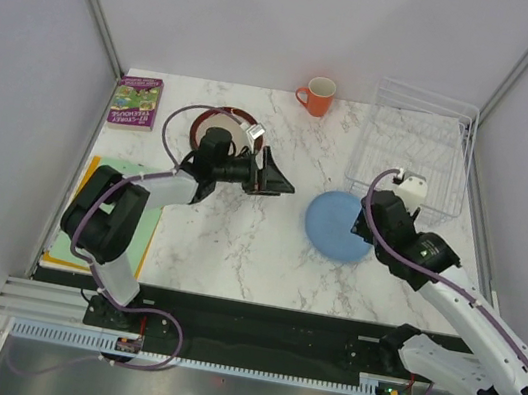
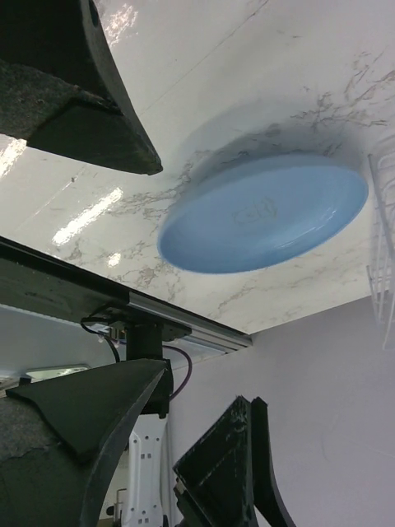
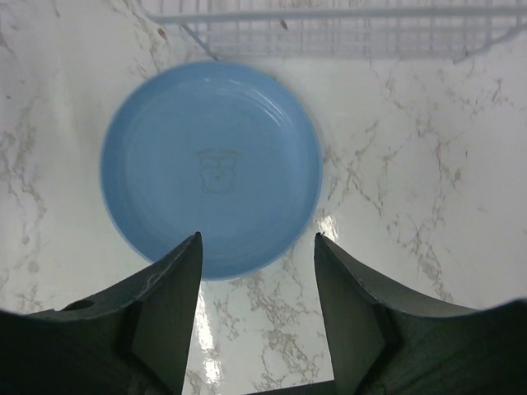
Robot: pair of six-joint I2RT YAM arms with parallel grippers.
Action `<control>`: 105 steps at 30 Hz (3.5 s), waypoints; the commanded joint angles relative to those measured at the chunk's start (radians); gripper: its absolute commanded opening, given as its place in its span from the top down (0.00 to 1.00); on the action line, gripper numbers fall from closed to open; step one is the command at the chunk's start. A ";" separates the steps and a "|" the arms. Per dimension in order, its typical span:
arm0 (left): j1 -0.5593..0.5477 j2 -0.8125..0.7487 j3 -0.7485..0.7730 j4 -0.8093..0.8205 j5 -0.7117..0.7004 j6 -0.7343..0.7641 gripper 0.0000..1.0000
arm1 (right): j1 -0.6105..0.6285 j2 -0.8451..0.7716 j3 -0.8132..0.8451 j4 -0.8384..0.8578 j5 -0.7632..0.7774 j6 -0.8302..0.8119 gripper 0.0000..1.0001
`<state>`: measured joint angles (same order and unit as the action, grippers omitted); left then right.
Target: Unload the plates from the dish rack
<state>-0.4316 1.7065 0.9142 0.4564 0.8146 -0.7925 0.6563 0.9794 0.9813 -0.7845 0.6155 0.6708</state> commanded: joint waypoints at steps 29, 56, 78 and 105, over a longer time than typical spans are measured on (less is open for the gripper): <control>-0.108 -0.022 0.040 -0.213 -0.121 0.194 0.00 | -0.112 -0.035 -0.506 0.324 -0.204 0.274 0.40; -0.108 -0.050 0.025 -0.272 -0.167 0.236 0.00 | -0.181 0.022 -0.481 0.499 -0.296 0.154 1.00; -0.108 -0.024 0.040 -0.341 -0.213 0.263 0.00 | -0.181 0.143 -0.431 0.562 -0.309 0.093 1.00; -0.108 -0.021 0.046 -0.377 -0.215 0.289 0.00 | -0.192 0.349 -0.474 0.777 -0.445 0.090 1.00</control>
<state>-0.5365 1.6905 0.9234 0.0925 0.6033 -0.5507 0.4664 1.3113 0.5034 -0.0330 0.2005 0.7742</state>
